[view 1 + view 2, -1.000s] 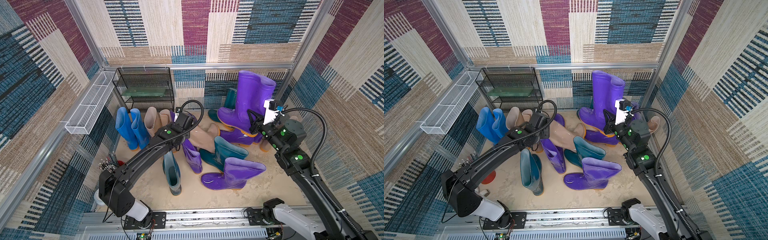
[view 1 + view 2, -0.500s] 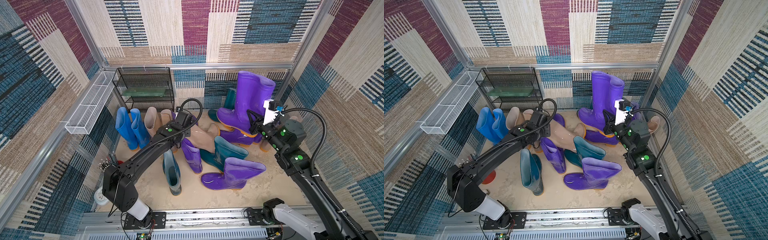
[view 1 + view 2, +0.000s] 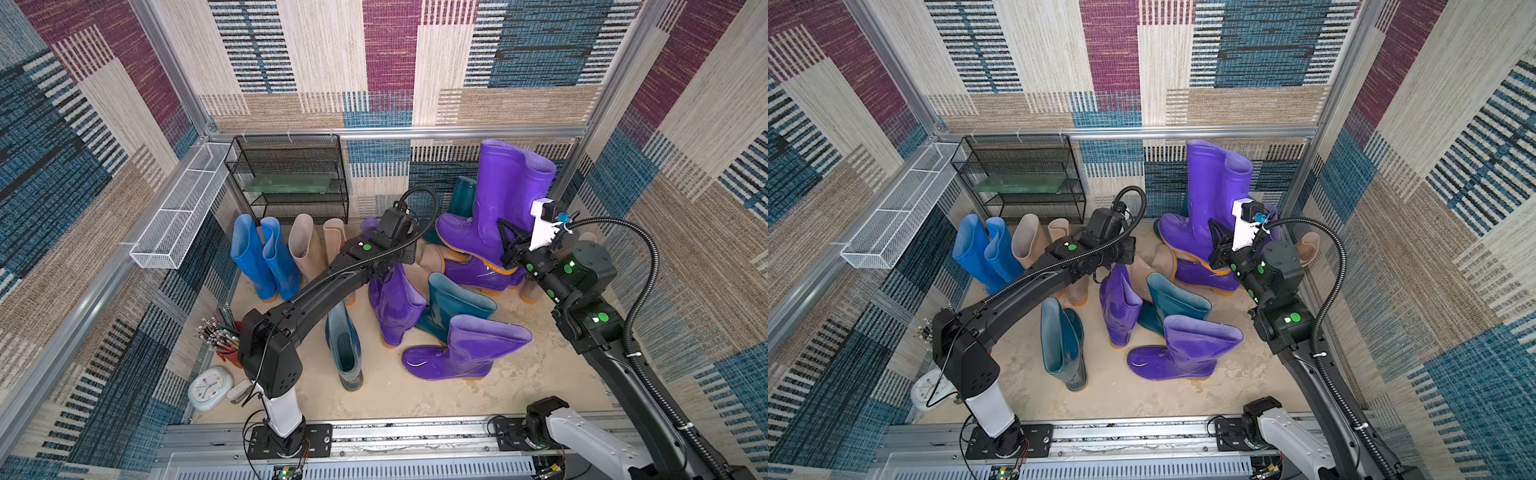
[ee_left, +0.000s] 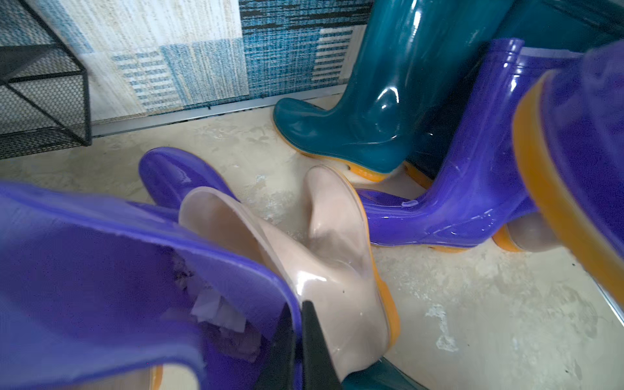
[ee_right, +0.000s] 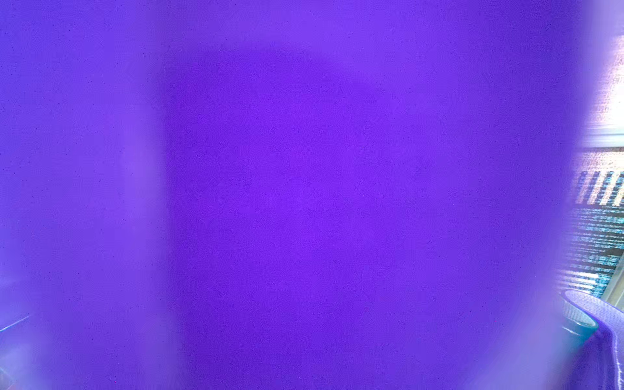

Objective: Match and arrange rain boots in pairs
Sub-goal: Place the rain boot at the center of the board, then move the rain boot to the center of the board.

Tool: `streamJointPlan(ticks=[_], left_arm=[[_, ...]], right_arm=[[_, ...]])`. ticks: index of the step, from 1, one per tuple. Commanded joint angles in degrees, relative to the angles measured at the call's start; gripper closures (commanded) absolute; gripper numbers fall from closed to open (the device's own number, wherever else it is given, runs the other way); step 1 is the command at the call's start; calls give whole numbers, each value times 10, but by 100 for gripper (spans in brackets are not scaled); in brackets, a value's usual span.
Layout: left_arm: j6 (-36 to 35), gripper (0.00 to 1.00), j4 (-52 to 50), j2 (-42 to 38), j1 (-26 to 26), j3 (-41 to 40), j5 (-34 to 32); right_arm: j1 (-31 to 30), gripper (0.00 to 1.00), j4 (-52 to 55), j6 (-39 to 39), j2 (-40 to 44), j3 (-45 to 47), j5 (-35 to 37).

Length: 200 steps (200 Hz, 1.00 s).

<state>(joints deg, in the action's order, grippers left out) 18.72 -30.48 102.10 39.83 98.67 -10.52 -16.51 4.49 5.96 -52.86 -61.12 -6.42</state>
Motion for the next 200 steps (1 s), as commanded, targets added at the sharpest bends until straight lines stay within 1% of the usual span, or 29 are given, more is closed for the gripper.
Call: streamJointPlan(ticks=[1,12,24,34,51,71,84,92,107,115,125,137,151,178,200], left_arm=[[-18,100,41,14,9,-1,103],[-30,100,58,24,17,4,138],[-40,100,46,33,21,18,145],[-44,100,38,28,20,13,132],[-53,100,59,-2,16,-27,96],[-68,100,63,-29,0,-44,92],[-90,100,51,-31,-17,-31,111],[-104,100,44,-26,-32,-18,142],[-126,100,33,5,-72,19,235],[-140,100,16,26,-88,53,257],[-177,100,-20,62,-100,110,269],[-213,100,-54,99,-102,174,275],[-244,100,-72,130,-103,233,273],[-281,100,-77,172,-103,312,279],[-292,100,-58,196,-103,352,297]], right_arm=[[3,100,-50,5,6,-1,10],[6,100,-50,5,6,0,6],[7,100,-47,5,5,-3,5],[7,100,-45,5,7,-3,3],[7,100,-48,6,10,-1,0],[7,100,-59,9,8,1,-6],[7,100,-57,10,4,-2,-4],[7,100,-56,11,2,-4,-3],[8,100,-59,15,-1,-3,1],[9,100,-63,16,-5,-3,0],[10,100,-64,18,-10,-3,1],[11,100,-65,23,-16,-5,5],[14,100,-67,23,-22,-7,6],[19,100,-67,23,-29,-12,6],[25,100,-67,24,-35,-14,4]])
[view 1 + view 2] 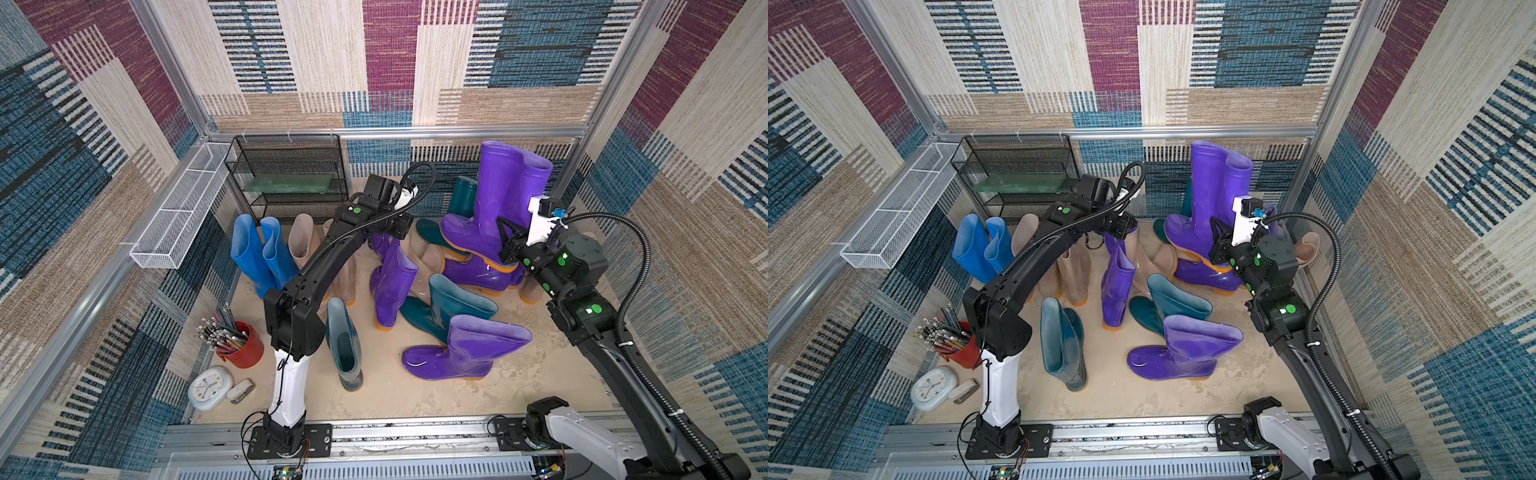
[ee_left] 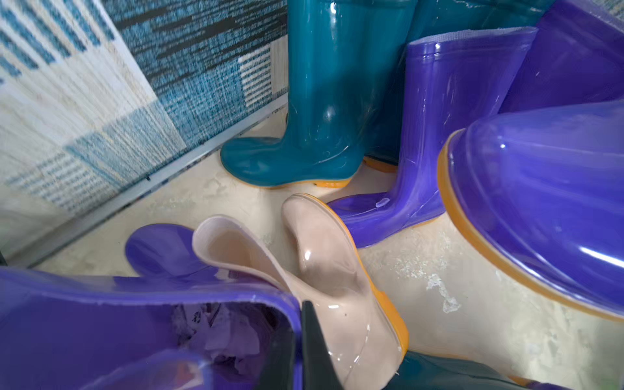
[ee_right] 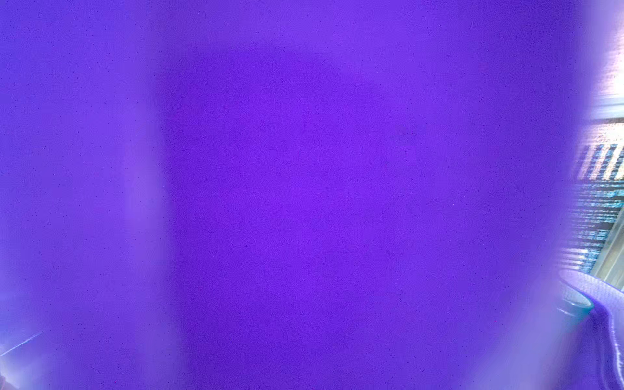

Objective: Match and arrange rain boots in pairs
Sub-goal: Move the rain boot to the center of the board.

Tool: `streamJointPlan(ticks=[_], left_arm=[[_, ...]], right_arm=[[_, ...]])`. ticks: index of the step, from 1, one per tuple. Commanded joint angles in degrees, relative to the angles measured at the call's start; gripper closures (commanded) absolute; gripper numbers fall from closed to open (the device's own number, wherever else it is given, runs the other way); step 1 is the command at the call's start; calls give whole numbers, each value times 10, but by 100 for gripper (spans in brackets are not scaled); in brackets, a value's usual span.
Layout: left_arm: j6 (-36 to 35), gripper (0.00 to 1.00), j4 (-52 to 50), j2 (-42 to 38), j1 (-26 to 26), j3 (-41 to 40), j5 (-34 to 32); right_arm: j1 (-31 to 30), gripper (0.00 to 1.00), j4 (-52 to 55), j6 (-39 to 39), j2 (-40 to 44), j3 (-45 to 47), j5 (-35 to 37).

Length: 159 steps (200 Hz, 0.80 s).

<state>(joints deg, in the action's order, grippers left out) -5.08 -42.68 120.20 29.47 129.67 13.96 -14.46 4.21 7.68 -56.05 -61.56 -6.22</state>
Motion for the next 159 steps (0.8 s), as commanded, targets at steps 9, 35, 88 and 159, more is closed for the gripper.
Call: streamJointPlan(ticks=[9,35,88,159], left_arm=[[-57,100,73,26,1,55,58],[-52,100,116,50,2,64,78],[-61,100,142,63,-1,44,63],[-42,19,139,-69,-22,-85,-39]], right_arm=[[7,100,-66,8,-6,-9,1],[10,100,-68,9,-11,-8,0],[16,100,-67,9,-15,-3,-4],[14,100,-73,15,-17,-5,-38]])
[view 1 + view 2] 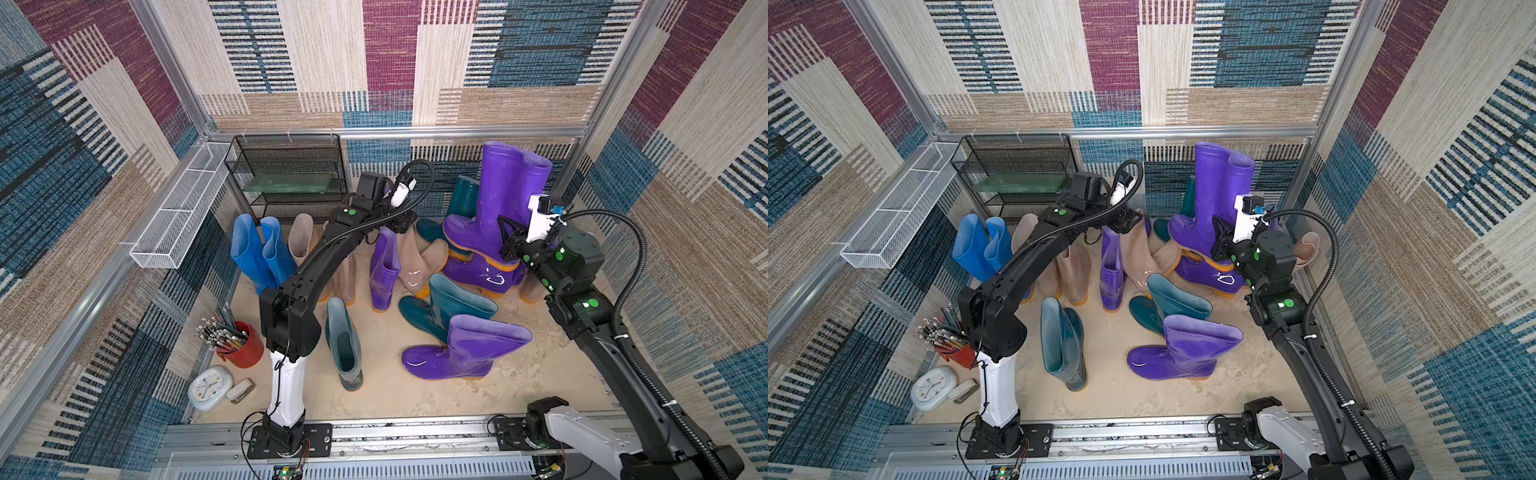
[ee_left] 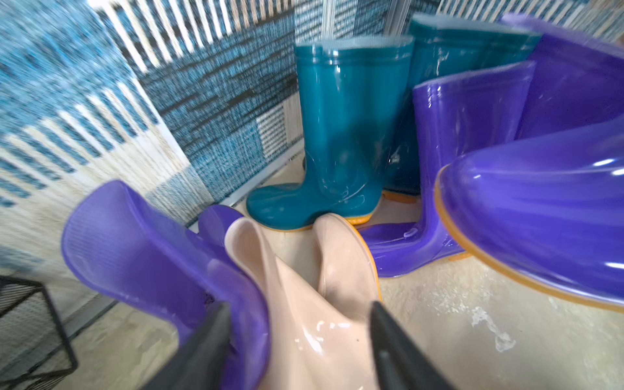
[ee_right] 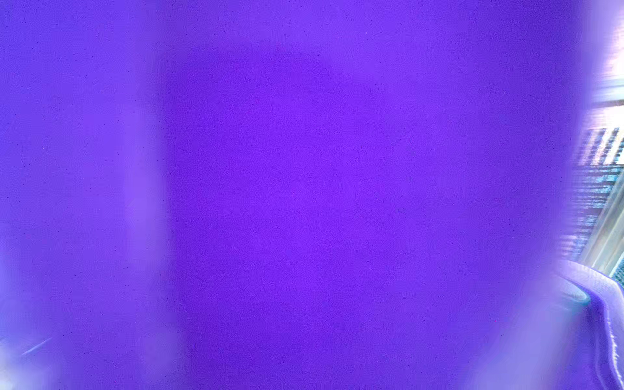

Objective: Match and arrange rain boots in pairs
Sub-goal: Move the rain boot to the center of the board, then adjust the rain boot at the center of the board.

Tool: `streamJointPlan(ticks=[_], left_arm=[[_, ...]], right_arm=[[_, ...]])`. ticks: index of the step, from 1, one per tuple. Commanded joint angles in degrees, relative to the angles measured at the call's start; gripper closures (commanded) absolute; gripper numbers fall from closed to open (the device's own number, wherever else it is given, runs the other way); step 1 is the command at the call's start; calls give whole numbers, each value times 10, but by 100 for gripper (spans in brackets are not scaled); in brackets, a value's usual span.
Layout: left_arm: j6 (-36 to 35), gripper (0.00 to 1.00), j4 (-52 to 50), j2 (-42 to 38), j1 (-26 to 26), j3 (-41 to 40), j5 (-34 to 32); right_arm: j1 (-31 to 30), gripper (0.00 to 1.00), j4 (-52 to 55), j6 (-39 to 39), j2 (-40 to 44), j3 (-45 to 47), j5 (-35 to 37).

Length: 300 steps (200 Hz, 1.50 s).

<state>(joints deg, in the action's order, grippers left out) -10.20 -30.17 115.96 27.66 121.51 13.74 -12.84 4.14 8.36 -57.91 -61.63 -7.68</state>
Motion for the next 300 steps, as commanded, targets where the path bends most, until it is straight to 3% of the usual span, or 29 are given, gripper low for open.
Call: streamJointPlan(ticks=[1,32,99,113,172,215,232,244,262,284,300], left_arm=[[9,19,12,-27,-5,-3,-37],[25,7,-35,-56,-6,9,-50],[42,7,-46,-92,-6,-23,-61],[39,8,-57,-66,-5,-8,-53],[-13,15,-189,139,-9,217,-109],[2,15,-153,137,-22,192,-102],[10,15,-171,148,-30,196,-62],[18,22,-180,154,-37,190,-35],[21,41,-192,151,-37,177,-7],[30,52,-192,132,-37,158,41],[41,75,-192,119,-37,150,69]], right_arm=[[-2,100,-72,8,2,-5,-24],[-8,100,-72,9,-2,-8,-29],[-19,100,-60,-1,-2,-23,-20],[-19,100,-61,-1,-1,-21,-13],[-17,100,-53,6,4,-13,6],[-16,100,-65,13,1,8,7],[-14,100,-64,17,-2,12,13],[-13,100,-66,20,1,17,14],[-11,100,-73,23,4,26,15],[-10,100,-70,24,3,26,15],[-10,100,-71,25,6,28,15]])
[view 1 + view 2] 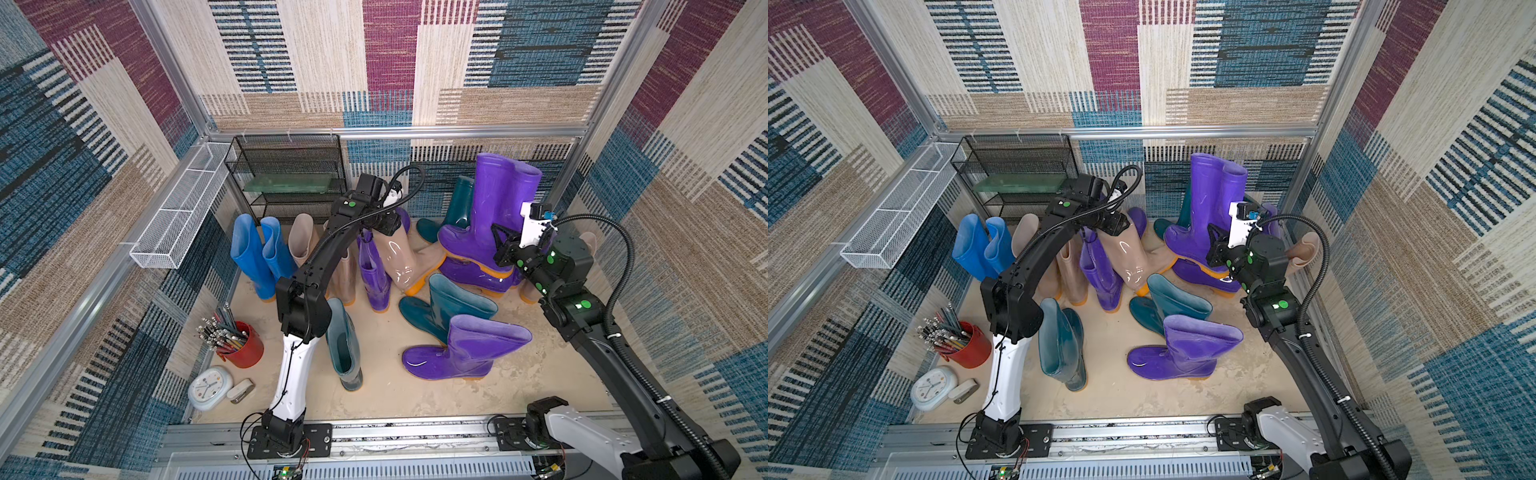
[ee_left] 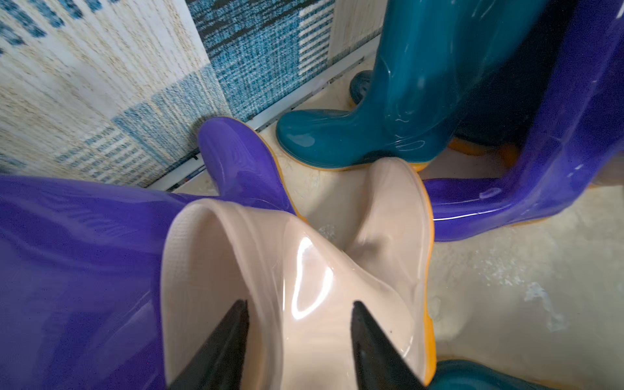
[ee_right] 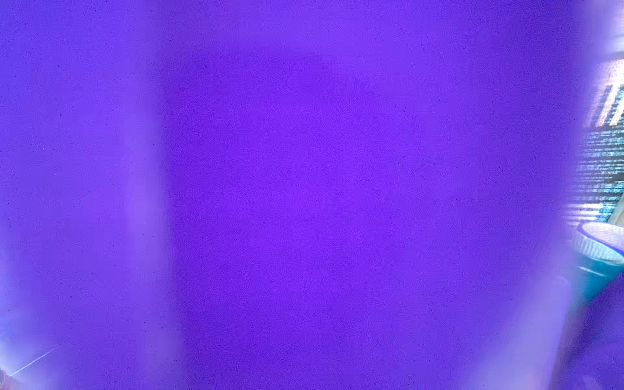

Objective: Match and arrange rain boots in pairs
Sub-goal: Adjust the rain boot at the center of the board.

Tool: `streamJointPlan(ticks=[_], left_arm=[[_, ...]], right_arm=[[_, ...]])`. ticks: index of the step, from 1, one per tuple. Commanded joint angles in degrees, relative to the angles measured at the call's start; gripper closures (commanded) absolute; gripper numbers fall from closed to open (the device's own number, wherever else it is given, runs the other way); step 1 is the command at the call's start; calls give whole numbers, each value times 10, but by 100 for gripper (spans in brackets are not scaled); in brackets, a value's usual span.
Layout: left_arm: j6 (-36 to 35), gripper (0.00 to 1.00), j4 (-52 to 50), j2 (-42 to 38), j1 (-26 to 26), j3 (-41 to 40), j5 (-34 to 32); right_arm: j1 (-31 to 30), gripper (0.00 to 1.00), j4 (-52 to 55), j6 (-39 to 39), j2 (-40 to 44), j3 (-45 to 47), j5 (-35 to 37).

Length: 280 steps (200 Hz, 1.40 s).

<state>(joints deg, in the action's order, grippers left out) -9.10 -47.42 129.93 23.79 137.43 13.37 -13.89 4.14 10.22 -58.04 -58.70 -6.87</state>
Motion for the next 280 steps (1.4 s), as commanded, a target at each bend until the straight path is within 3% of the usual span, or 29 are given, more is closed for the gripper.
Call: streamJointPlan(ticks=[1,19,43,109,164,207,232,280], left_arm=[[32,77,-20,-22,2,-9,74],[49,100,-17,-35,4,-8,111],[70,100,-10,-50,18,1,140],[122,100,61,-57,102,7,135],[113,100,68,-114,140,-116,155],[46,100,51,-199,140,-220,193],[-6,100,0,-214,140,-216,229],[-92,100,-52,-200,136,-193,203]], right_arm=[[1,100,-71,7,7,-1,6],[2,100,-72,8,9,0,7],[3,100,-66,8,11,-5,12],[24,100,-47,24,15,-18,50],[51,100,-30,54,32,-23,88],[59,100,-32,67,41,-26,84],[58,100,-33,79,40,-26,81],[58,100,-36,95,41,-24,72]])
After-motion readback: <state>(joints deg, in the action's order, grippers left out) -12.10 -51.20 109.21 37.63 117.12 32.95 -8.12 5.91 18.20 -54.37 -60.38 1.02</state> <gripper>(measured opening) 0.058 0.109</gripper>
